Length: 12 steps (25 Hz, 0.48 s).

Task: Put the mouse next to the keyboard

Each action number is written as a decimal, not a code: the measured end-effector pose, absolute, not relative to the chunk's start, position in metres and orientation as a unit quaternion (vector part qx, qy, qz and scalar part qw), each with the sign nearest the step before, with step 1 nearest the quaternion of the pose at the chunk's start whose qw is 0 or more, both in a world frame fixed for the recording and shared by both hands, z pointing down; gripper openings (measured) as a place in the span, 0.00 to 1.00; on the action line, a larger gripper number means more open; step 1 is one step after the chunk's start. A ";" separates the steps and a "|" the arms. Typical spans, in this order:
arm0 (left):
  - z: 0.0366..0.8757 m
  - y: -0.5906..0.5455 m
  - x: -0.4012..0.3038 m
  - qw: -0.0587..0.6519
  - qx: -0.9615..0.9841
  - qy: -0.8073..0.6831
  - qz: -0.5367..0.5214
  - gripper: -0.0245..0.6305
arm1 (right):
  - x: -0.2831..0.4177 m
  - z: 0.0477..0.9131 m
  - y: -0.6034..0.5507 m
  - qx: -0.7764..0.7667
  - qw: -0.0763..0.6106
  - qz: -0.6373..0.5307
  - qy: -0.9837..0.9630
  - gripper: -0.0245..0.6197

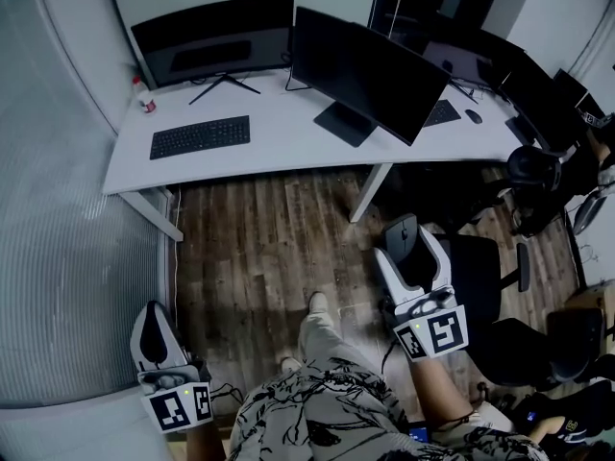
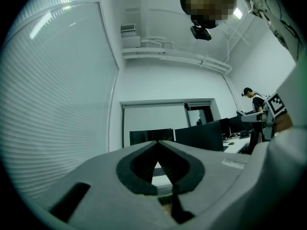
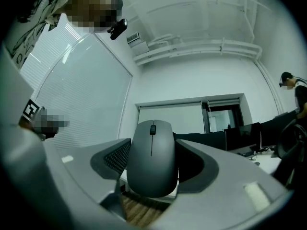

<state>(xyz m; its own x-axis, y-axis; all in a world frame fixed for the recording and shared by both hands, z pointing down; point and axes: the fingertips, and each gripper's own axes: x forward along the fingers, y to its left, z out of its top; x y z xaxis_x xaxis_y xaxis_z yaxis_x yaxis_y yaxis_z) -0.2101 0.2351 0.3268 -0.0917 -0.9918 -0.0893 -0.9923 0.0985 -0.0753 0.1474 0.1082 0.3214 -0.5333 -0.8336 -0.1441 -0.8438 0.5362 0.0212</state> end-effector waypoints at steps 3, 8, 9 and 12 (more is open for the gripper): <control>0.327 0.219 -0.206 0.055 -0.673 0.737 0.002 0.03 | 0.153 0.321 0.093 -0.482 0.057 0.043 0.873 0.51; 0.326 0.194 -0.206 0.060 -0.677 0.733 -0.002 0.03 | 0.153 0.322 0.070 -0.484 0.056 0.044 0.872 0.50; 0.328 0.190 -0.208 0.058 -0.676 0.734 -0.001 0.03 | 0.152 0.324 0.066 -0.484 0.055 0.044 0.872 0.50; 0.333 0.179 -0.211 0.051 -0.673 0.738 -0.001 0.03 | 0.150 0.327 0.055 -0.482 0.051 0.043 0.874 0.51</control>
<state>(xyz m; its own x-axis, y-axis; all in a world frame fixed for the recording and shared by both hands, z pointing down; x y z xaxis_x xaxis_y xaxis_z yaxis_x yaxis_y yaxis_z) -0.2106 0.1787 0.3330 -0.0899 -0.9932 -0.0743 -0.9930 0.0951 -0.0698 0.1500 0.0546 0.3266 -0.5298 -0.8380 -0.1303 -0.8468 0.5313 0.0261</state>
